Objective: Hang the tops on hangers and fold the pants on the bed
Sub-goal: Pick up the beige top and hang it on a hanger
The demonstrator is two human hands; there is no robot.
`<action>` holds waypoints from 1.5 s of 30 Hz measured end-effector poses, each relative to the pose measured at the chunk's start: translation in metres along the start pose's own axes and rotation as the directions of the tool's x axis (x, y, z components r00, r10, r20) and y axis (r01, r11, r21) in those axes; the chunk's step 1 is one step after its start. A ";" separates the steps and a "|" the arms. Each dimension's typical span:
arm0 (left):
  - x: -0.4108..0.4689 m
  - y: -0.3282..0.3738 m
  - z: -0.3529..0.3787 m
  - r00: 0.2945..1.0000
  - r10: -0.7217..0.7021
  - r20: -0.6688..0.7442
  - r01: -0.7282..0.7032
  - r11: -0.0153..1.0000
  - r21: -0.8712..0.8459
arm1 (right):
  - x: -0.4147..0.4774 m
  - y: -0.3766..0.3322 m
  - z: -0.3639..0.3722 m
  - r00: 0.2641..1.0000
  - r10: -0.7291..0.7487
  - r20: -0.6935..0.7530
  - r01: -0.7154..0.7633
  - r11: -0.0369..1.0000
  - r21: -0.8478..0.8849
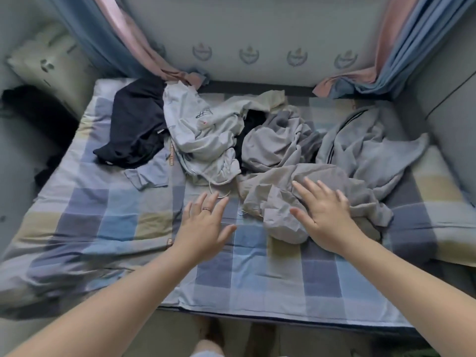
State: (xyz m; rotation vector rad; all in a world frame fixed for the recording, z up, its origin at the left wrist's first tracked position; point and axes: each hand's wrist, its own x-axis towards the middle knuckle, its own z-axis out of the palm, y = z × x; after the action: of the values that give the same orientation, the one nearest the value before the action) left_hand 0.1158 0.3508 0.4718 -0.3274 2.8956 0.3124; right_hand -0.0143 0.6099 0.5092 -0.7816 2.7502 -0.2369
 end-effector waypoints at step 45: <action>0.219 0.015 0.459 0.690 0.037 0.723 0.249 0.926 -0.285 | 0.156 0.151 0.427 0.925 0.236 0.298 -0.229 0.972 -0.059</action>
State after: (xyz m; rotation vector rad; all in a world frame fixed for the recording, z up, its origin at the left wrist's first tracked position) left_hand -0.0126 0.4284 -0.0145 -0.3341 2.0109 0.7696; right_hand -0.0873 0.6185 0.0355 -0.4451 2.5230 -0.0313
